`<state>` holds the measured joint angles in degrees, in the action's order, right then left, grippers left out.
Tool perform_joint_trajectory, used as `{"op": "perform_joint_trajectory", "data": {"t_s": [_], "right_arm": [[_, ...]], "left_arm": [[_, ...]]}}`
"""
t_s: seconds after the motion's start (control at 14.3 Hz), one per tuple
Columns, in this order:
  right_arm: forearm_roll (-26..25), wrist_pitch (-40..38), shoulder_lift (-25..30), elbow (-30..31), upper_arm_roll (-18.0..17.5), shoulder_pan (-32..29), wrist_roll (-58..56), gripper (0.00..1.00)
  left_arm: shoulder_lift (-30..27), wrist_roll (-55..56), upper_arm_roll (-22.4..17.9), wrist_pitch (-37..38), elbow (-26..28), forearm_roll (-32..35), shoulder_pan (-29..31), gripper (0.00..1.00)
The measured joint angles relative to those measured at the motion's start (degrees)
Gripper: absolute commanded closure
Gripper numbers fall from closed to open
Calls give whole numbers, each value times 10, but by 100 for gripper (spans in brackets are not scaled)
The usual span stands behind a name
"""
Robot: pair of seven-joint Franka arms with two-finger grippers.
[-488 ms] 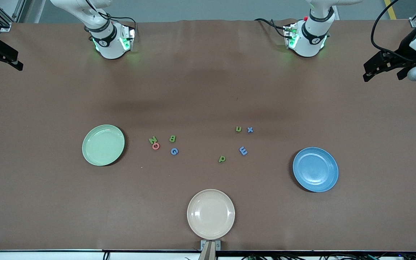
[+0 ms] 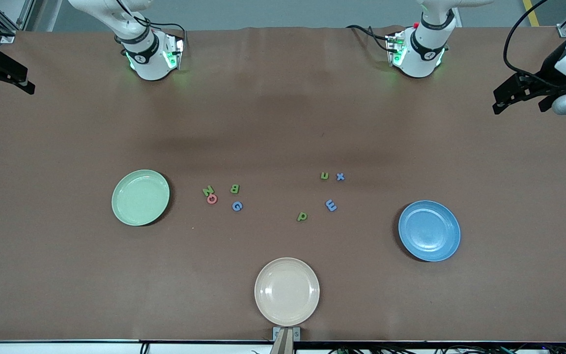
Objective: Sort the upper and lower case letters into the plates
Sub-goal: 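Reach the left gripper toward the green lowercase p letter, then grasp the green p with the left gripper while the right gripper reaches N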
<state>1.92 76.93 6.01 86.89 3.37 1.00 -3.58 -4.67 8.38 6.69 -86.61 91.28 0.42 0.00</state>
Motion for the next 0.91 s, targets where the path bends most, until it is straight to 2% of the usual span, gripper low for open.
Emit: {"op": "perform_joint_trajectory", "data": {"t_s": [0.28,0.56,0.91], "right_arm": [[0,0,0,0,0,0,0,0],[0,1,0,0,0,0,0,0],[0,6,-3,0,0,0,0,0]], "left_arm": [[59,31,33,-4,-17,15,-16,0],[131,162,94,-69,-20,15,-33,0],[232,346,103,-184,-21,19,-113,0]]}}
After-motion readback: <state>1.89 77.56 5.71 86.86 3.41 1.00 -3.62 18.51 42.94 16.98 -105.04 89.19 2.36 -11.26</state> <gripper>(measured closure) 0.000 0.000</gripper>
